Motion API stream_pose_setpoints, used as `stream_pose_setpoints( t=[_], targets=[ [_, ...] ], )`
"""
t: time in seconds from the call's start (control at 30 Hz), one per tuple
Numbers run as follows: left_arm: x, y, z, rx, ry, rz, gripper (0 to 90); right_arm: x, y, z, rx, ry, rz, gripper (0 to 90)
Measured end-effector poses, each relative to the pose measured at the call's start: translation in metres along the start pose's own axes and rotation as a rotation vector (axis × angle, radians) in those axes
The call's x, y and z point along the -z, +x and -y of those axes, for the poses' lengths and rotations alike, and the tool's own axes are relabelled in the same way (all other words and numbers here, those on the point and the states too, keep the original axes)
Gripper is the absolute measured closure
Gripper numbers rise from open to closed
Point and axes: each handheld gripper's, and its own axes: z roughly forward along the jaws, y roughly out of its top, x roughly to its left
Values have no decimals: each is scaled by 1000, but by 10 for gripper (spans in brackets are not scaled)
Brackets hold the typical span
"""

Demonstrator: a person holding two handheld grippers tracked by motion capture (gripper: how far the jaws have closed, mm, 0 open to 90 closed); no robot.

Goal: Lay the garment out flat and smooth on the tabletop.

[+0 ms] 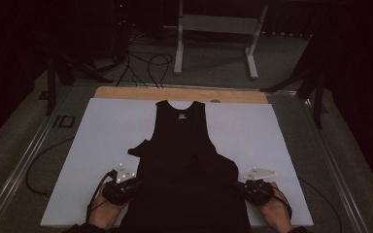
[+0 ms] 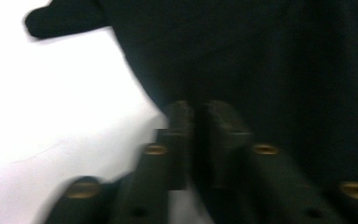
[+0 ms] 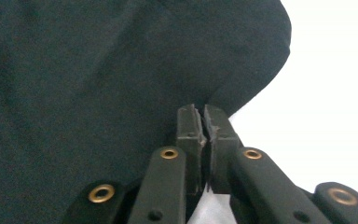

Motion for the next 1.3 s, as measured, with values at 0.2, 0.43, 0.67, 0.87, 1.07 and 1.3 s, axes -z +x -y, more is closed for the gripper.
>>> stream_pose_setpoints(
  t=[0.2,0.43,0.67,0.87,1.07,1.3],
  targets=[
    [6,2,1,-7,31,41,885,2,0,1,3,2,-16,880],
    [21,3,11,-22,77,72,886,8,2,4,19,18,-33,880],
    [43,1,31,-12,110,69,885,20,16,12,54,50,-78,880],
    [58,2,45,11,127,54,885,36,29,21,62,47,-125,880],
    [77,-1,55,19,145,44,885,49,36,27,65,47,-176,880],
    [89,-4,64,34,173,45,884,54,50,30,128,104,-230,879]
  ],
)
